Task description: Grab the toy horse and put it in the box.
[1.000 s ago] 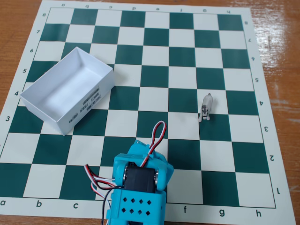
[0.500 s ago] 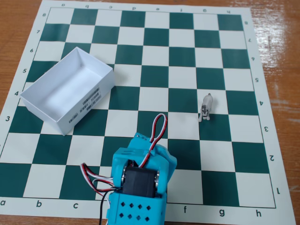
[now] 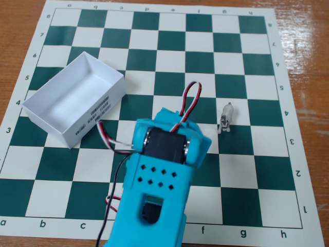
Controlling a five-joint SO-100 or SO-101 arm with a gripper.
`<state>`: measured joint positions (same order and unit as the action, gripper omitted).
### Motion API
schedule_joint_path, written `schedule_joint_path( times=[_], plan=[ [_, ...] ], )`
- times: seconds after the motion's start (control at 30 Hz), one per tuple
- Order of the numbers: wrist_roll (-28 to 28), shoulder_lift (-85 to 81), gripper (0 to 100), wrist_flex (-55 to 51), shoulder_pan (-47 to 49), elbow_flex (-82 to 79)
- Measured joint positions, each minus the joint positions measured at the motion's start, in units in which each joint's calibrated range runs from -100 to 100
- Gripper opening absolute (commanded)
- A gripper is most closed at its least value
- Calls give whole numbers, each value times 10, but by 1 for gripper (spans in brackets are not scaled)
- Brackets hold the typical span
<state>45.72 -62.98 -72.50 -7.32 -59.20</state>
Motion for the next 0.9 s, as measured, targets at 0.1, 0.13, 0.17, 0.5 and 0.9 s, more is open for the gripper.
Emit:
schedule_joint_path(
  times=[0.1,0.13,0.17,0.5,0.9],
  plan=[
    [13,47,0,25,-14,18],
    [18,63,0,32,-19,24],
    [22,81,0,39,-25,33],
    [104,273,20,88,-101,162],
    [186,334,26,288,-139,144]
  ],
)
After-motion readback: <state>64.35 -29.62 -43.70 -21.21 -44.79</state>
